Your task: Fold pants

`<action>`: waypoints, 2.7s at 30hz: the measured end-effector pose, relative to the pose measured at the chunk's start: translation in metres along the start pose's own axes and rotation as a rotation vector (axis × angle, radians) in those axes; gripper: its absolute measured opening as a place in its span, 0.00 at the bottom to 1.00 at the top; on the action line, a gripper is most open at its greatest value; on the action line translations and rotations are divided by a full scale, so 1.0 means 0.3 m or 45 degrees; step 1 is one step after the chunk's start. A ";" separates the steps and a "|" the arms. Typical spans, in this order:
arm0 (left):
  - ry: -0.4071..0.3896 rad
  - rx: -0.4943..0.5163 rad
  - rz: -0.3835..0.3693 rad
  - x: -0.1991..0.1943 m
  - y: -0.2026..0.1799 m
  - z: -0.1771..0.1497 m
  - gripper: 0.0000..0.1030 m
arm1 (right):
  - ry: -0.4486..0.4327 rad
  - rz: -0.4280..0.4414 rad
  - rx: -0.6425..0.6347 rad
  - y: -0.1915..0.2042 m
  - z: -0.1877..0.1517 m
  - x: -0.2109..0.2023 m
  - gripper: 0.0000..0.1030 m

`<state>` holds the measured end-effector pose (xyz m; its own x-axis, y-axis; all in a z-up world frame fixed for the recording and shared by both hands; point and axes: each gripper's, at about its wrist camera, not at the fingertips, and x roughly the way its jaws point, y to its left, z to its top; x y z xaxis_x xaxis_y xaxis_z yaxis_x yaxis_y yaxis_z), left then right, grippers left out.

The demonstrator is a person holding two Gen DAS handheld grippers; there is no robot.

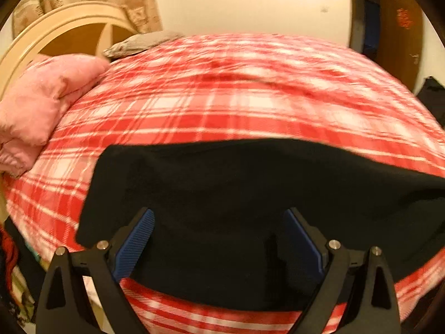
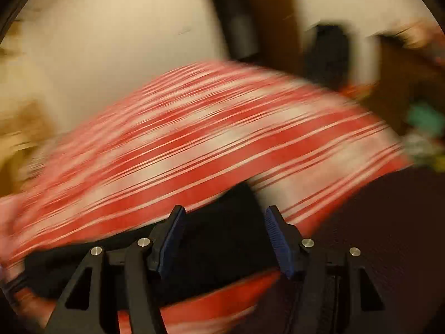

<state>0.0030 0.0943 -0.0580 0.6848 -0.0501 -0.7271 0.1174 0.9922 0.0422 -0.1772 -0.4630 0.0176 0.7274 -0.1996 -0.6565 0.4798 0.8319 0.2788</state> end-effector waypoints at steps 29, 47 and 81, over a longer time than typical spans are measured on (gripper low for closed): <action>0.007 0.322 -0.343 -0.057 -0.291 -0.060 0.94 | 0.371 0.569 0.361 0.297 -0.333 0.285 0.03; 0.078 0.377 -0.425 0.005 -0.383 -0.030 0.94 | 0.477 0.498 0.118 0.202 -0.357 0.130 0.55; 0.056 -0.561 -0.287 0.032 0.461 -0.172 0.51 | 0.608 1.035 -0.500 1.039 -0.549 0.291 0.55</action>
<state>-0.0114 0.2370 -0.0946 0.6453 -0.2736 -0.7132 -0.0625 0.9116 -0.4063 -0.0449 -0.1357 -0.0684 0.4481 0.6571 -0.6061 -0.3293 0.7516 0.5715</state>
